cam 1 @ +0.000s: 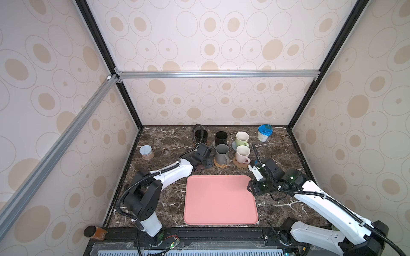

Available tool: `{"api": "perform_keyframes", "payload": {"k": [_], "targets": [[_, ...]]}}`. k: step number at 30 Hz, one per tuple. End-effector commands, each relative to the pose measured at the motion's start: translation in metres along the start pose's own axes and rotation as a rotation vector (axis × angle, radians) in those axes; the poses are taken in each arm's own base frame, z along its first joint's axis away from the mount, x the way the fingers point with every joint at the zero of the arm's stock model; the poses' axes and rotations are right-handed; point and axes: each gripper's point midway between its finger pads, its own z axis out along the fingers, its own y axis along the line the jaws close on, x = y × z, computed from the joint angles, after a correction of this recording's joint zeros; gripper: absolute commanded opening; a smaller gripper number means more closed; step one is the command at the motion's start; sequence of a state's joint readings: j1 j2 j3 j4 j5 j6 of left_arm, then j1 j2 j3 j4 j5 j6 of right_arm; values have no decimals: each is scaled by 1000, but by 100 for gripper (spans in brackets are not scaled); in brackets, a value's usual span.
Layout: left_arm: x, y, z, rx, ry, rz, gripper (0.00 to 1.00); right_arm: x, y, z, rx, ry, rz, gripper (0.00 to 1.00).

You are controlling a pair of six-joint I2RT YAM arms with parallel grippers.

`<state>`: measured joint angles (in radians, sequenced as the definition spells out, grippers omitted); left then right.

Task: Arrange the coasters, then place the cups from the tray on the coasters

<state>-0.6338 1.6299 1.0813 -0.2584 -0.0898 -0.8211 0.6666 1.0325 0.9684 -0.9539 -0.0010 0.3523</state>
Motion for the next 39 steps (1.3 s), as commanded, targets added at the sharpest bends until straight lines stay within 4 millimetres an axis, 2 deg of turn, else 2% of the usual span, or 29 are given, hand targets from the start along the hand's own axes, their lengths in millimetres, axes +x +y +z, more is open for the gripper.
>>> {"api": "perform_keyframes", "payload": {"k": [1, 4, 7, 8, 9, 10, 11, 14, 17, 20, 24, 25, 26, 27, 28, 29, 31, 32, 35, 39], "targets": [[-18, -12, -29, 83, -102, 9, 54, -12, -17, -15, 89, -94, 8, 52], [-26, -1, -54, 95, -198, 31, 58, -23, -30, -20, 156, -181, 16, 57], [-36, 17, -84, 81, -331, 73, 67, -36, -55, -29, 291, -288, 28, 72], [-39, 26, -92, 59, -375, 89, 79, -41, -68, -34, 357, -343, 51, 77], [-45, 35, -104, 38, -433, 104, 95, -44, -79, -38, 415, -398, 81, 81], [-48, 44, -112, 17, -477, 118, 100, -46, -85, -39, 441, -442, 93, 87], [-52, 55, -123, -16, -536, 137, 100, -49, -91, -38, 463, -504, 108, 99], [-61, 94, -148, -136, -708, 171, 100, -57, -105, -32, 507, -672, 129, 98], [-57, 136, -166, -262, -885, 196, 100, -64, -122, -25, 609, -805, 57, 98], [-43, 159, -165, -294, -981, 289, 100, -61, -156, -22, 745, -822, 81, 98], [-38, 190, -154, -370, -964, 284, 100, -43, -201, 15, 724, -687, 217, 98], [-36, 192, -146, -363, -942, 305, 100, -40, -208, 24, 702, -695, 244, 98], [-32, 200, -134, -372, -908, 303, 100, -39, -216, 33, 688, -728, 264, 99], [-26, 213, -122, -391, -864, 276, 100, -36, -223, 38, 695, -674, 297, 99], [-30, 222, -119, -438, -848, 245, 100, -41, -229, 38, 696, -653, 322, 98], [-30, 226, -108, -444, -790, 234, 100, -45, -235, 40, 715, -665, 327, 98], [-40, 214, -101, -374, -802, 283, 100, -58, -238, 45, 713, -659, 311, 98], [-46, 209, -104, -348, -843, 295, 100, -67, -239, 47, 710, -679, 298, 98], [-55, 219, -112, -367, -921, 229, 100, -86, -242, 53, 695, -718, 299, 98], [-66, 216, -96, -351, -871, 255, 100, -97, -245, 67, 641, -823, 297, 99]]}}
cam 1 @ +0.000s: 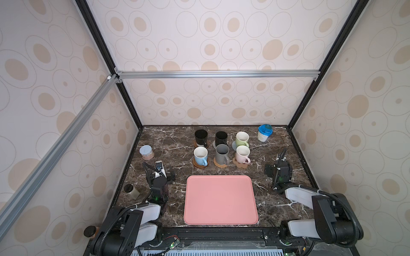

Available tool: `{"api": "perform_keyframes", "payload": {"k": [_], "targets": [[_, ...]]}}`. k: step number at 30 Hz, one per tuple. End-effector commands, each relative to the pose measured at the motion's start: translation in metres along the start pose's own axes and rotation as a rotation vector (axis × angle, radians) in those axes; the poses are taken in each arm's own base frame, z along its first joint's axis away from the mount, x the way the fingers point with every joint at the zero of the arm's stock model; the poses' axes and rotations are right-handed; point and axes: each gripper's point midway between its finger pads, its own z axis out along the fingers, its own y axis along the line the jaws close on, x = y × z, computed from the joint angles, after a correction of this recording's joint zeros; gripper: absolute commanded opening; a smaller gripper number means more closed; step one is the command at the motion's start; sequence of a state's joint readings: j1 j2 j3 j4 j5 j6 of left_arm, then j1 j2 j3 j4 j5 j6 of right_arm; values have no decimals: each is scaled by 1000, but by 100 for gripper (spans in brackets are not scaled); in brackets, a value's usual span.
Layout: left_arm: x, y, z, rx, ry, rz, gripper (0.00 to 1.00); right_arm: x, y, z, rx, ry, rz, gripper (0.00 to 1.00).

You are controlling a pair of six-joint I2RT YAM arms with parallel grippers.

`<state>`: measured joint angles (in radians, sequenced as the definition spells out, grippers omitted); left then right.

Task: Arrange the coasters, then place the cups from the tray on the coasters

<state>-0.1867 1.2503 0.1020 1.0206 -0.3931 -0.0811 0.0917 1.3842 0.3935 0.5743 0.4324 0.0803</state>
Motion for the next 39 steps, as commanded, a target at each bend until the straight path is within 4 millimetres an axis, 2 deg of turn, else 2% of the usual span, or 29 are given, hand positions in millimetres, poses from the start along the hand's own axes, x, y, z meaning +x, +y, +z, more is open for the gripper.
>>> {"api": "perform_keyframes", "payload": {"k": [1, 2, 3, 5, 8, 10, 12, 16, 18, 19, 20, 21, 23, 39], "targets": [[-35, -15, 15, 66, -86, -23, 100, -26, 12, 10, -82, -181, 59, 99], [-34, -20, 20, 87, -69, -13, 100, -12, 25, 13, -150, -95, 24, 99], [-32, -22, 24, 93, -54, -4, 100, -18, 30, 16, -170, -136, 10, 98], [-33, -24, 30, 94, -54, 13, 100, -10, 32, 19, -164, -88, -10, 98], [-34, -27, 39, 102, -51, 31, 100, -16, 33, 19, -169, -136, -4, 98], [-34, -34, 43, 141, -47, 59, 100, -11, 34, 19, -172, -75, -14, 98], [-35, -37, 44, 162, -55, 74, 100, -13, 34, 20, -171, -100, -12, 98], [-36, -33, 44, 169, -97, 84, 100, -13, 34, 20, -175, -81, -13, 98], [-26, -14, 38, 116, -143, 16, 100, -13, 33, 20, -169, -93, -11, 98], [-31, -1, 34, 76, -188, -19, 100, -14, 33, 20, -169, -97, -10, 98], [-26, 4, 36, 51, -148, -43, 100, -13, 33, 20, -170, -92, -11, 98], [-24, 2, 39, 61, -133, -33, 100, -13, 34, 20, -173, -85, -12, 99], [-21, -17, 50, 145, -96, 19, 100, -13, 33, 20, -170, -86, -12, 99], [-24, -14, 49, 152, -112, 5, 100, -14, 34, 19, -174, -92, -11, 99]]}}
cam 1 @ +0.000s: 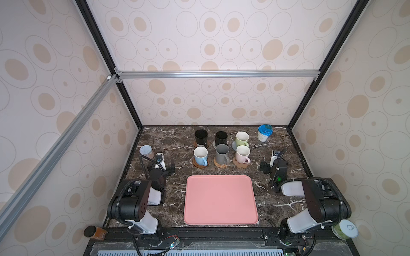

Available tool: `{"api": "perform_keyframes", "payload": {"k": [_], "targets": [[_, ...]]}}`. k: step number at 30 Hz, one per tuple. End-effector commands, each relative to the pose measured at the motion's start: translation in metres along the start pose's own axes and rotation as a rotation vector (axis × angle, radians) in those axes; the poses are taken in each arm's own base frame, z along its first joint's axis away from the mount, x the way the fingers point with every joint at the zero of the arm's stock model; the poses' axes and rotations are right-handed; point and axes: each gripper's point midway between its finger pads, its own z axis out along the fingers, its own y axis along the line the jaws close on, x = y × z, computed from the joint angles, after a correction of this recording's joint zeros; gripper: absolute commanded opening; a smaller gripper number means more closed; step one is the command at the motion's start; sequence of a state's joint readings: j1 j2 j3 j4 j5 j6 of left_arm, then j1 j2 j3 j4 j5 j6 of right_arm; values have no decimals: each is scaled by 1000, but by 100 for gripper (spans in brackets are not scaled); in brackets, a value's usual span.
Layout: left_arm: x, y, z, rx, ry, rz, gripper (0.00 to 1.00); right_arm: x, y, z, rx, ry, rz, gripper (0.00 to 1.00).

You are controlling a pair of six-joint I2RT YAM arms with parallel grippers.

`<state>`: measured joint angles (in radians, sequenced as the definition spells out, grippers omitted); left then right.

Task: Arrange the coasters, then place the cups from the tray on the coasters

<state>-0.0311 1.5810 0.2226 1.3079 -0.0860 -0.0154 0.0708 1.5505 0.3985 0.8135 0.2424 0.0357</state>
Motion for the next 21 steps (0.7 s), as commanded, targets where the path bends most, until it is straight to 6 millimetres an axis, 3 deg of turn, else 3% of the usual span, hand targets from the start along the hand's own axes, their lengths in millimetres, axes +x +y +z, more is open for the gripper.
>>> {"api": "perform_keyframes", "payload": {"k": [1, 21], "targets": [[-12, 2, 1, 0, -44, -8, 100, -12, -1, -1, 3, -31, -4, 99], [-12, 2, 1, -1, -45, -8, 100, -11, -1, 2, 6, -21, -4, 100]]}}
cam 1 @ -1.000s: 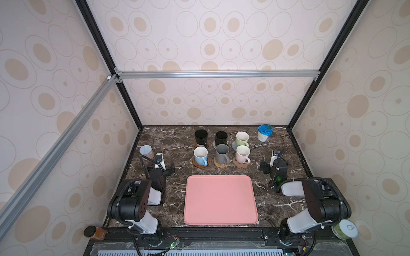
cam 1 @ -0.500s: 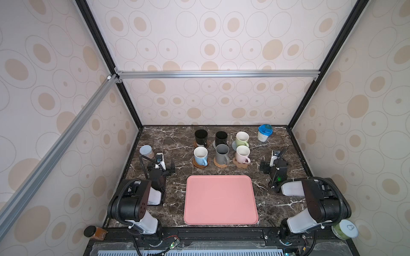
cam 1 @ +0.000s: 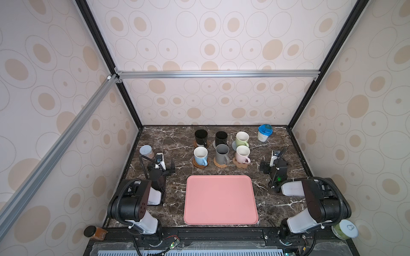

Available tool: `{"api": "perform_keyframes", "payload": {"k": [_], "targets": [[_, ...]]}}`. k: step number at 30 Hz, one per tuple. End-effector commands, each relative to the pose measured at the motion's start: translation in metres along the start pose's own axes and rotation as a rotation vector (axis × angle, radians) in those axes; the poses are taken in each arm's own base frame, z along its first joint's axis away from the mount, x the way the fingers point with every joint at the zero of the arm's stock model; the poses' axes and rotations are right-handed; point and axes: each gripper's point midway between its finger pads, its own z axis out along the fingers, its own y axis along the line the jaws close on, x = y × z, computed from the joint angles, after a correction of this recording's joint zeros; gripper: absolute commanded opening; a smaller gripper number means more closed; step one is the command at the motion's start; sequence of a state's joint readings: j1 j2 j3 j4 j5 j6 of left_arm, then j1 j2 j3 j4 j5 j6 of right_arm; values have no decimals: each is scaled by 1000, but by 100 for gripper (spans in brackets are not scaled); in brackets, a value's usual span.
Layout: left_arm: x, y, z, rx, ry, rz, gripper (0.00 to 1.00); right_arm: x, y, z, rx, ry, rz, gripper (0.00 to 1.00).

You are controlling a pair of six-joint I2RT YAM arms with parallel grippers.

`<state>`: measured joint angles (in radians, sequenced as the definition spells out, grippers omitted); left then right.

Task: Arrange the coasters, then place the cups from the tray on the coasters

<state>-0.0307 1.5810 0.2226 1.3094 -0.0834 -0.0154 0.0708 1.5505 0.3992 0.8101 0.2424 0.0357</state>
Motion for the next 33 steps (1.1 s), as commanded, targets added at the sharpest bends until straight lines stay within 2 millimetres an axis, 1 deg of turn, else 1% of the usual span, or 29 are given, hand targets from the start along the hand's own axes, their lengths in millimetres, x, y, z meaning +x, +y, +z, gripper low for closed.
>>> {"api": "perform_keyframes", "payload": {"k": [1, 5, 33], "targets": [[-12, 2, 1, -3, -44, -7, 100, -11, -1, 1, 6, -22, -5, 100], [-12, 2, 1, -3, -44, -8, 100, -11, 0, -1, -6, -37, -7, 100], [-12, 2, 1, -2, -44, -6, 100, -11, 0, 0, -3, -32, -6, 100]]}}
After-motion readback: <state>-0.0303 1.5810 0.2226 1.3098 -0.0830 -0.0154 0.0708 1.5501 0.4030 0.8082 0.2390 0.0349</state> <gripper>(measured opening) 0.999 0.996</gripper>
